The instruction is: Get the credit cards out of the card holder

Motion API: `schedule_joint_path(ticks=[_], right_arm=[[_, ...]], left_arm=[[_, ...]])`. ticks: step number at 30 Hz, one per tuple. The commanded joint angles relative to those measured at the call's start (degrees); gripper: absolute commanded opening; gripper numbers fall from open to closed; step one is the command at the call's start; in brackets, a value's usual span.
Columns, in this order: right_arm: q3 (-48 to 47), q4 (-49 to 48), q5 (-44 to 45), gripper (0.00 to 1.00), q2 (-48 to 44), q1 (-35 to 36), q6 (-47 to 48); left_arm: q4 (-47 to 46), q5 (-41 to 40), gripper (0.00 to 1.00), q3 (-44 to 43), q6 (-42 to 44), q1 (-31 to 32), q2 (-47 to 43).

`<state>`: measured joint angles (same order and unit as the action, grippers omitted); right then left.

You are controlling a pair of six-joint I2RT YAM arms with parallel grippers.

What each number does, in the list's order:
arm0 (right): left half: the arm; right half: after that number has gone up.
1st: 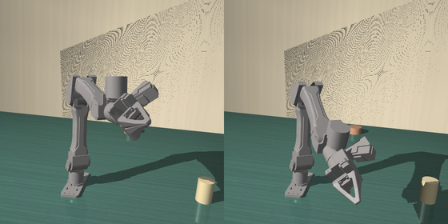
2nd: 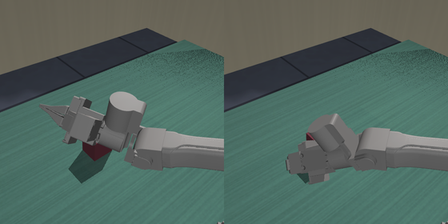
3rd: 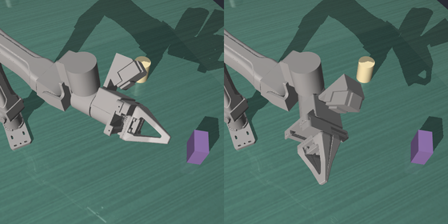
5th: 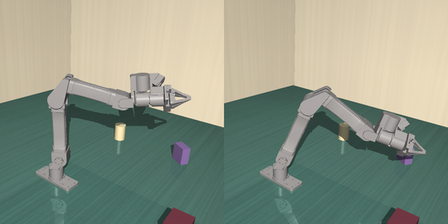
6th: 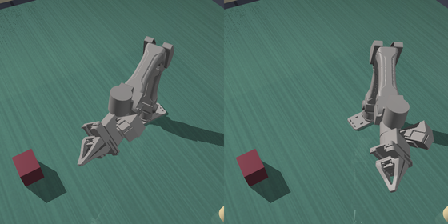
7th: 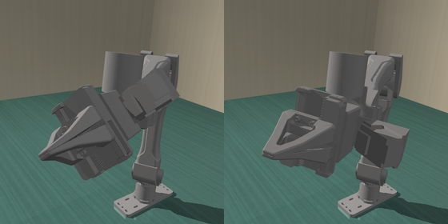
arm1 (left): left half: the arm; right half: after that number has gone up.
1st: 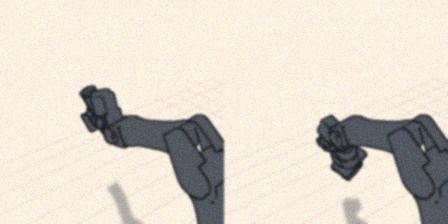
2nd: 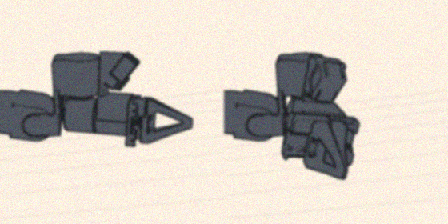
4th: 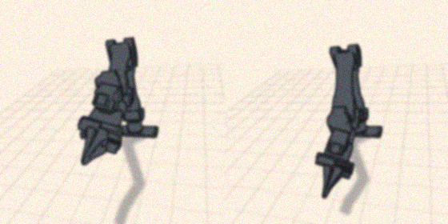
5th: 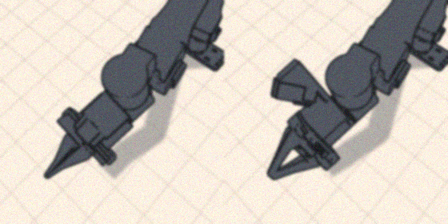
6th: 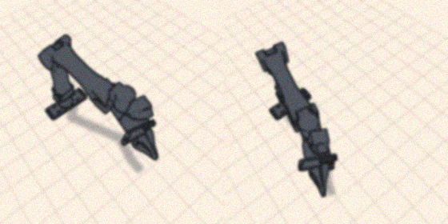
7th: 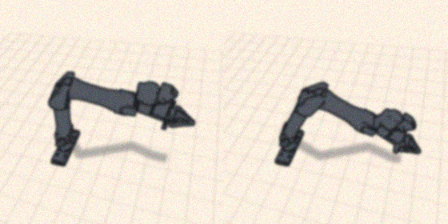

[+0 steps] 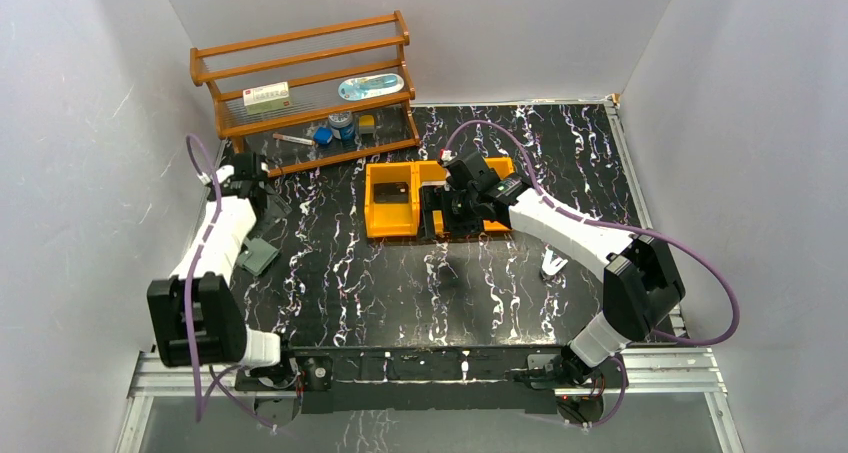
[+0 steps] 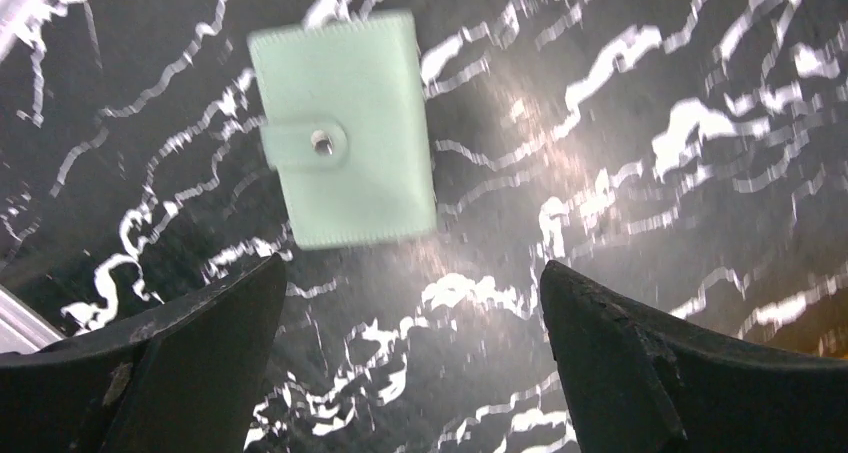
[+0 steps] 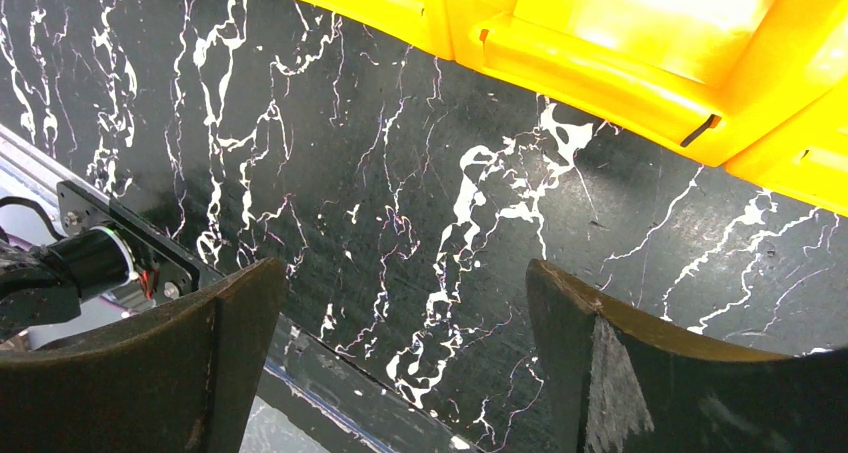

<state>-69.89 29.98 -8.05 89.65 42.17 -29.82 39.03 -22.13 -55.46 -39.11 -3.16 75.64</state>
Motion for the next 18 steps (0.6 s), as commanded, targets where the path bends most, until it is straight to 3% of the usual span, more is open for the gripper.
schedule_joint_path(ticks=[1,4,8,18], right_arm=[[-2.7,-1.4,-0.1,0.98,-0.4,0.1,0.4],[-2.8,-1.1,0.3,0.98,-0.7,0.1,0.8],[-2.7,-0.1,0.3,0.98,-0.3,0.2,1.1],[-2.4,1.5,-0.3,0.98,1.1,0.1,2.2]], left_arm=[[1.6,-7.8,0.98,-5.5,2.1,-5.0,7.9],[-2.0,-3.9,0.98,-6.4,2.8,-9.7,13.0],[-4.0,0.3,0.98,-8.2,4.5,-10.9,18.1],[-4.4,-0.2,0.98,-7.1,4.1,-12.3,24.9]])
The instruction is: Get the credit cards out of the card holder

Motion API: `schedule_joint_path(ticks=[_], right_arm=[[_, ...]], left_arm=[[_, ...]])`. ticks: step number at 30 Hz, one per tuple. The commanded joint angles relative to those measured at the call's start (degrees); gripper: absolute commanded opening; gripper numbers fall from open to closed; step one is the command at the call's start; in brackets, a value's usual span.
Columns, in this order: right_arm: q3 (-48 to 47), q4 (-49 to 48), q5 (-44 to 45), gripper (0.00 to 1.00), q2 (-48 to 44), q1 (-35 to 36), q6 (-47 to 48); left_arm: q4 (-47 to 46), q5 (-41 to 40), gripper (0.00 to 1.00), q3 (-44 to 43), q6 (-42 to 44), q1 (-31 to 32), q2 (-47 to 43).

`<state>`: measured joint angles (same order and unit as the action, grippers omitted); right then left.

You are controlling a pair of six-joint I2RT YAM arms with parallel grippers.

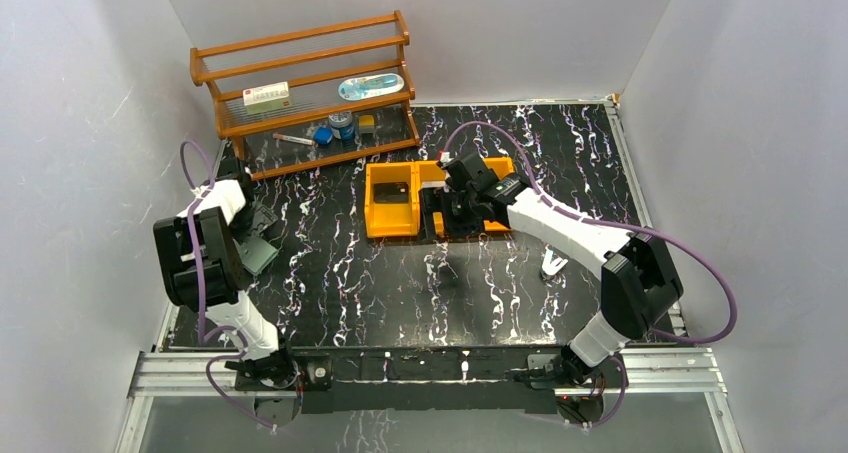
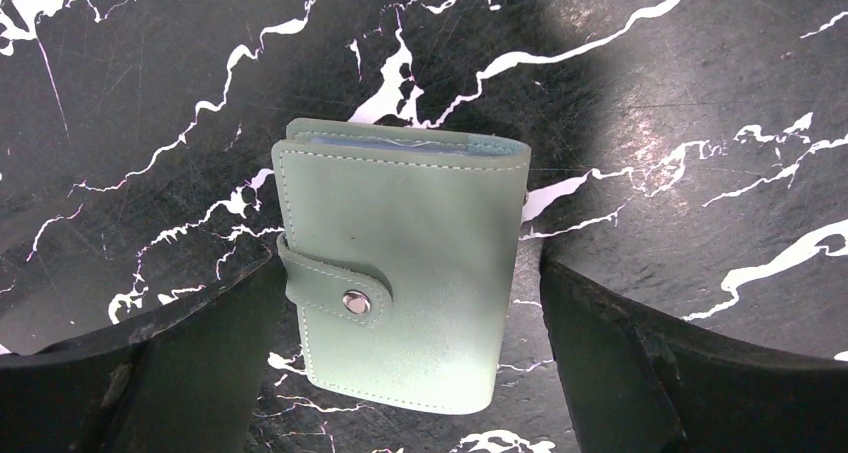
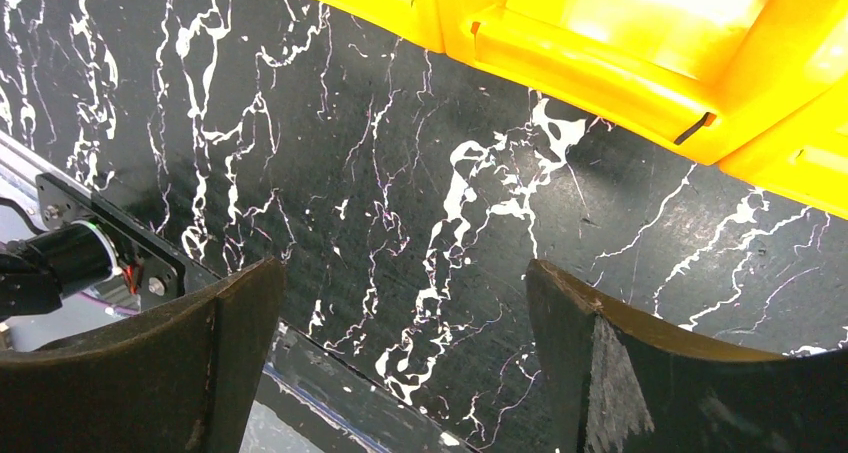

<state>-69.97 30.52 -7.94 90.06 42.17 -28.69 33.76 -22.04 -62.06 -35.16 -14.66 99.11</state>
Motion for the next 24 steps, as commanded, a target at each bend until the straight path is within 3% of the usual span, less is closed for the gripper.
schedule_joint_path(ticks=[1,3,8,14,18,24], right_arm=[[-2.2,1.0,-0.6,0.98,0.8,0.1,1.1],[-2.1,0.9,-0.5,0.98,1.1,0.0,1.1],[-2.3,1.2,-0.7,0.98,1.3,0.0,0.8],[-2.0,1.2,0.4,0.98,0.9,0.0,0.5],[-1.7,1.2,0.7,0.99,0.8,0.0,0.2],[1.0,-0.4,2.1,0.98,-1.1,0.0,-2.7]], left_arm=[[0.4,0.2,0.98,0.2,-0.1,-0.8,1.2],[0.0,1.7,0.96,1.5,-0.2,-0.9,1.0],[0.7,8.3,0.76,2.9,0.3,-0.8,-1.3],[0.4,16.4,0.63,8.0,1.4,0.3,-8.2],[-0.3,20.1,0.64,13.0,0.8,7.0,-13.1],[-0.5,23.9,0.65,18.5,-6.7,20.3,-18.8]])
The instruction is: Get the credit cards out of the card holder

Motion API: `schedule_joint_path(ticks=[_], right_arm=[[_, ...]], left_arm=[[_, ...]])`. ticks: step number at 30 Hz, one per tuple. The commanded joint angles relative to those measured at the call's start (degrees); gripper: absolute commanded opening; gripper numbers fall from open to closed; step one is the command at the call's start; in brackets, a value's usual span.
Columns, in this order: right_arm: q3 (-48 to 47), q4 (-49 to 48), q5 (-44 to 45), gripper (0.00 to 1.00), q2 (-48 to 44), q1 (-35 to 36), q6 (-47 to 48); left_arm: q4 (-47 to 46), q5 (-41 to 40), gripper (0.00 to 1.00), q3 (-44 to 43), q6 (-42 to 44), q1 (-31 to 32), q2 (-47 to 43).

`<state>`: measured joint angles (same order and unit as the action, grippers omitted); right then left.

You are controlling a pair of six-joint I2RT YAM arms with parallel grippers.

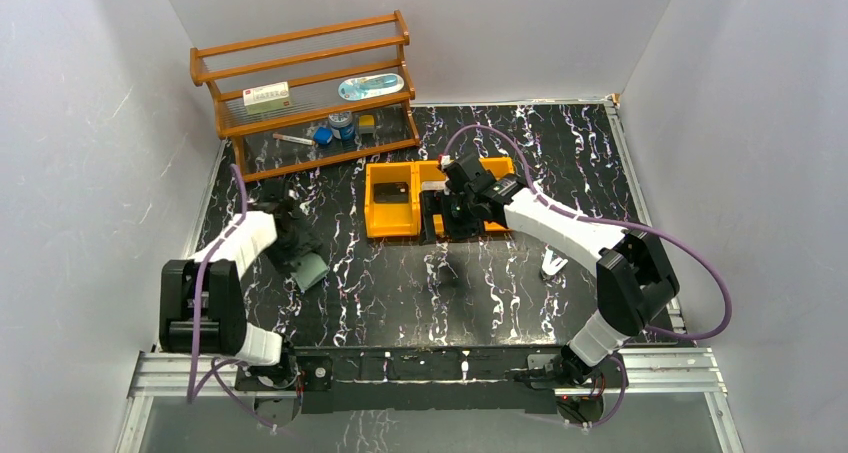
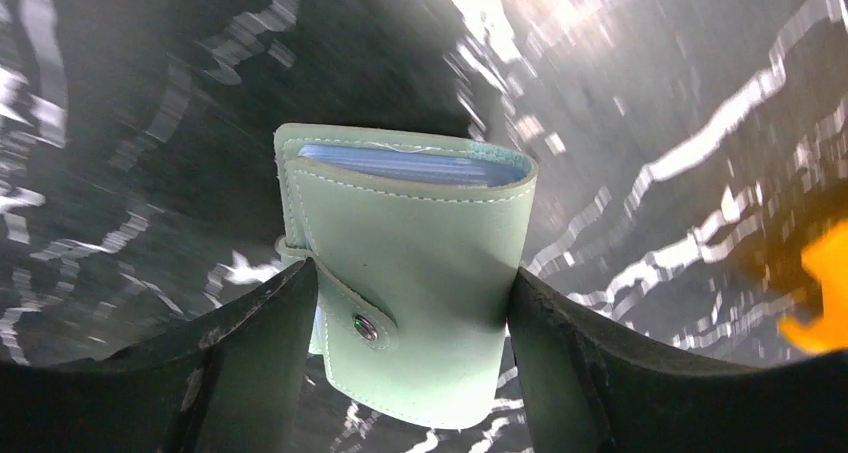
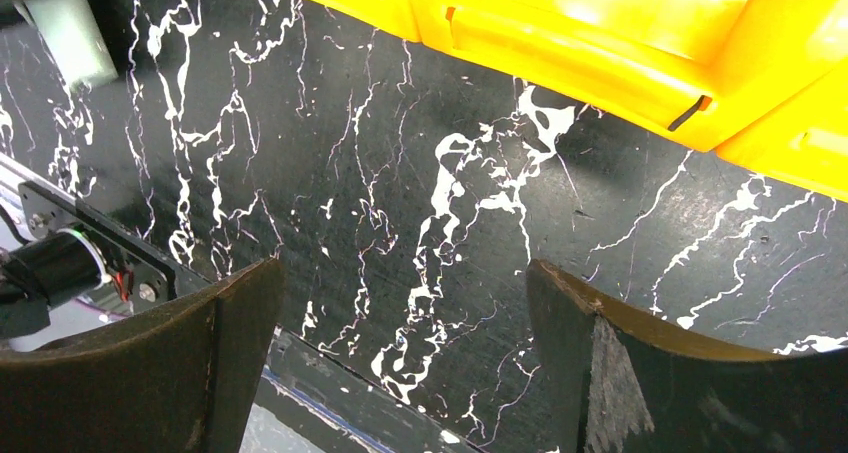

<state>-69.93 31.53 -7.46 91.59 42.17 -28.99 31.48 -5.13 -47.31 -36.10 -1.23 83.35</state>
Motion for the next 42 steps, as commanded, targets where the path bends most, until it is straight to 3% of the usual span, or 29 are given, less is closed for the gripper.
schedule_joint_path(ticks=[1,8,14,20,25,29,33,37,42], right_arm=[[1.8,-1.8,2.1,0.98,-3.2,0.1,-3.1],[9.8,-5.8,7.8,0.98,-10.6,0.0,-12.2],[19.4,-8.1,14.7,0.98,-21.3,0.0,-21.4],[29.7,-11.8,18.9,0.98,-34.2,0.0,-28.8],[35.3,-20.9,13.4,0.97,-40.3,-0.1,-27.7],[34.0,-24.2,6.2,0.84,-35.7,-0.1,-25.6],[32.4,-29.8,-4.5,0.68,-26.8,0.0,-26.7],[31.4,-34.1,-8.5,0.56,-18.9,0.9,-28.9],[29.8,-37.3,-11.7,0.55,-11.9,2.0,-29.6]], left_arm=[[1.6,6.7,0.65,4.4,-7.0,9.5,-3.9],[0.9,6.0,0.66,3.7,-14.1,27.7,-3.8],[0.8,2.7,0.69,-4.4,-18.5,40.6,1.1],[0.6,0.9,0.74,-14.0,-17.2,47.9,6.6],[2.2,-3.1,0.82,-12.5,-16.6,48.4,4.4],[5.7,-10.6,0.83,-9.8,-16.9,48.3,-1.5],[6.8,-13.9,0.75,-8.7,-14.2,47.9,-4.7],[6.9,-11.9,0.7,-9.2,-11.4,47.8,-4.1],[3.1,-3.5,0.65,-9.3,-7.3,47.8,-1.7]])
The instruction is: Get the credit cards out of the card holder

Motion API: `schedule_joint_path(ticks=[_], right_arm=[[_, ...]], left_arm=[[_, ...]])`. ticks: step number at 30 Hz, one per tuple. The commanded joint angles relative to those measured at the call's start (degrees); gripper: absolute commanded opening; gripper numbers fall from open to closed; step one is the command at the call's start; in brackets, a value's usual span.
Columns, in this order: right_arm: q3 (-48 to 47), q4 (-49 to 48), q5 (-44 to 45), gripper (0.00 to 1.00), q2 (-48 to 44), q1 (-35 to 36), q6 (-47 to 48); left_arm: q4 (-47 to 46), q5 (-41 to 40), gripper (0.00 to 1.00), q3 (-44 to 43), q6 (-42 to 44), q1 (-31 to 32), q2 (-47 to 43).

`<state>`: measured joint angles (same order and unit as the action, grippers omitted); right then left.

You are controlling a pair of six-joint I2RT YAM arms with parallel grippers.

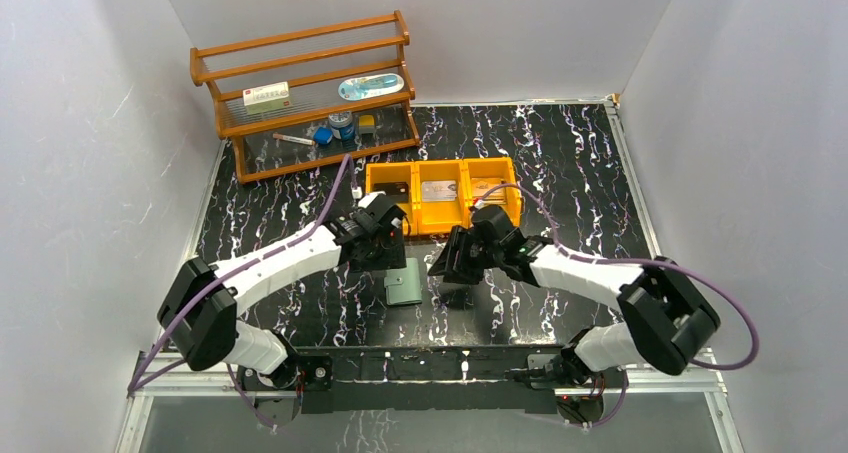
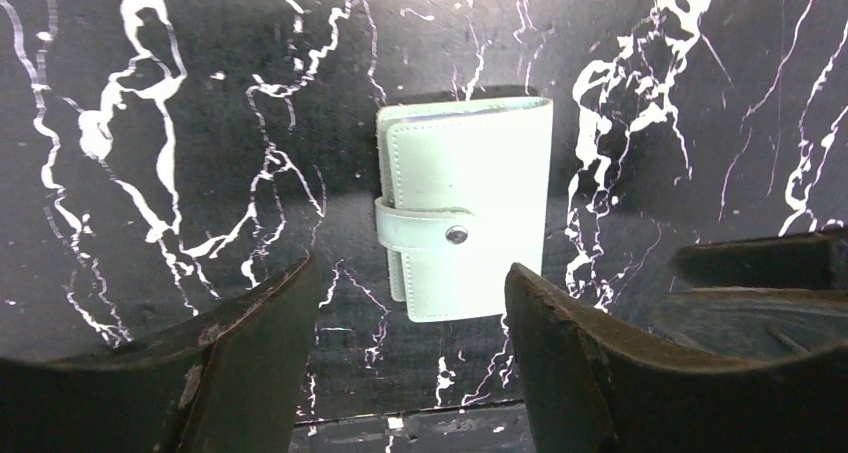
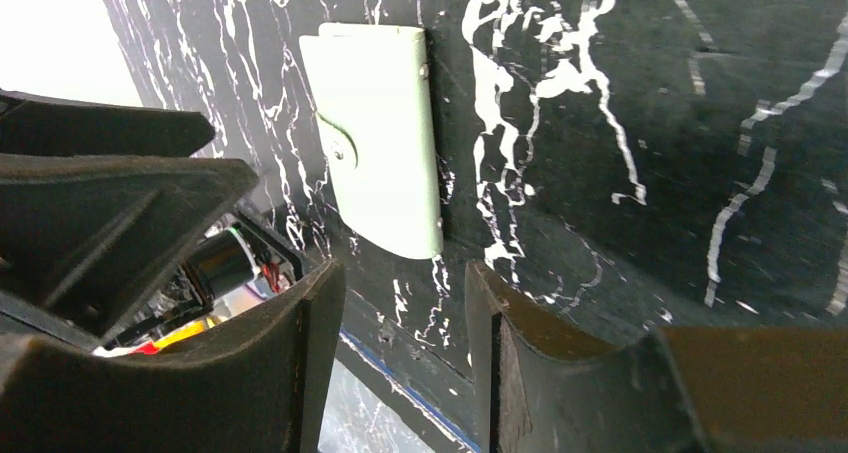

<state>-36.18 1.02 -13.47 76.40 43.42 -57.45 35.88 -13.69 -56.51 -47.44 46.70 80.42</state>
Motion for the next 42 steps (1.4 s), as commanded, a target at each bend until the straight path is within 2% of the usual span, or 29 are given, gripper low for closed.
schedule_joint_path(ticks=[1,7,16,23,31,33,42], right_arm=[[-4.2,-7.2,-6.5,0.55,4.7,0.9,-1.2],[-6.2,-8.7,-9.3,0.55,11.2,1.8,-0.6],[-7.3,-9.6,-11.2,0.52,18.8,2.2,0.5],[-7.5,-6.7,-8.0,0.56,20.9,2.2,1.0],[-8.6,-3.7,-5.9,0.54,21.7,2.3,2.3],[-8.7,-3.0,-5.6,0.51,22.1,2.3,2.4],[-9.3,0.4,-3.4,0.37,23.0,2.3,3.6]], left_arm=[[-1.7,6.3,0.65,-0.1,4.4,0.0,1.5],[-4.0,11.2,0.64,0.3,5.9,-0.1,3.1],[0.7,9.0,0.54,-2.2,6.2,-0.1,9.7],[0.7,8.5,0.54,-3.2,7.8,-0.1,11.6],[0.1,7.5,0.54,-4.7,8.4,0.3,13.4],[0.4,6.4,0.52,-5.5,8.9,0.3,14.5],[1.2,4.6,0.31,-6.8,9.9,0.6,16.4]])
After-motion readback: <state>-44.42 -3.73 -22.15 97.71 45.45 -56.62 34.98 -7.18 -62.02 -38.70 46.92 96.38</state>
